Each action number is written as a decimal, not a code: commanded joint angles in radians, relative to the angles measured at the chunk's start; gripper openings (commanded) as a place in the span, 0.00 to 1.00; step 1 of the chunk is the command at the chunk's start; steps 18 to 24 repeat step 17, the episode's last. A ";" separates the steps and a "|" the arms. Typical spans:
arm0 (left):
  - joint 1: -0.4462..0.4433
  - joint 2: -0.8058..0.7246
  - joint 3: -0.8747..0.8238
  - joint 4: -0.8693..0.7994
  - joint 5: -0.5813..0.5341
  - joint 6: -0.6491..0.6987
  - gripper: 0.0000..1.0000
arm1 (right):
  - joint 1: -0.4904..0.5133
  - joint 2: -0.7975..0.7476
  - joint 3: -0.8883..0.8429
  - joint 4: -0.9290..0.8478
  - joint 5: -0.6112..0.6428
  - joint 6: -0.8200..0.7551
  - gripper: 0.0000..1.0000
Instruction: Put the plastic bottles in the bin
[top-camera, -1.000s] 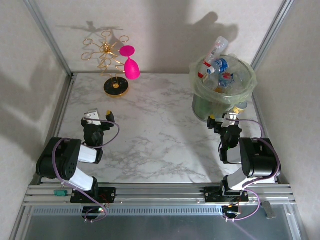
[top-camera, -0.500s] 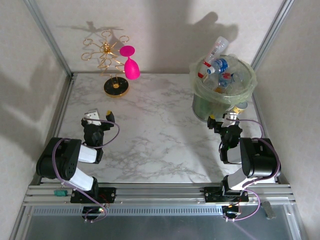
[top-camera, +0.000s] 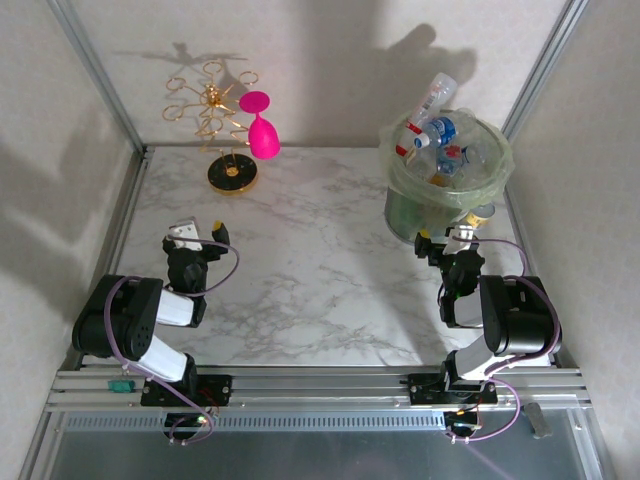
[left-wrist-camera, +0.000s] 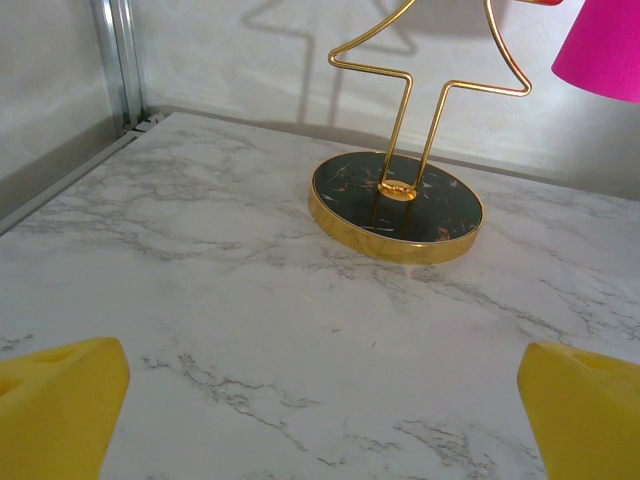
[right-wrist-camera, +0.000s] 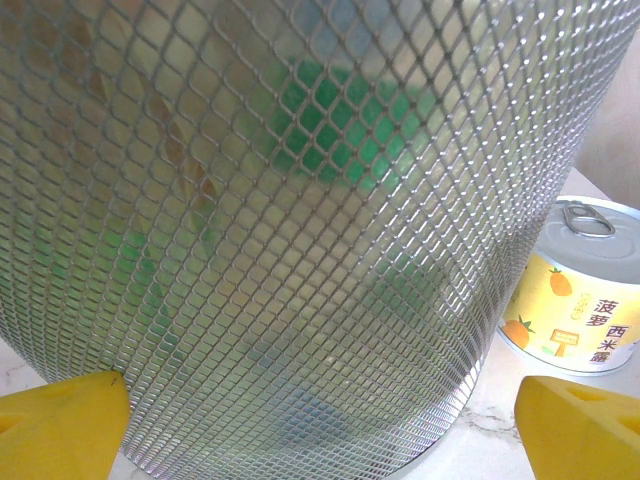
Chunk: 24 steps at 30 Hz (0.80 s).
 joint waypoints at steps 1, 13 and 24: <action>-0.006 -0.001 0.005 0.006 -0.001 -0.007 0.99 | -0.008 0.001 0.021 0.021 -0.004 0.006 0.99; 0.001 0.001 0.011 -0.006 0.013 -0.013 0.99 | -0.008 0.001 0.023 0.018 -0.003 0.006 0.99; 0.000 0.000 0.007 0.001 0.013 -0.012 0.99 | -0.008 0.001 0.023 0.018 -0.003 0.005 0.99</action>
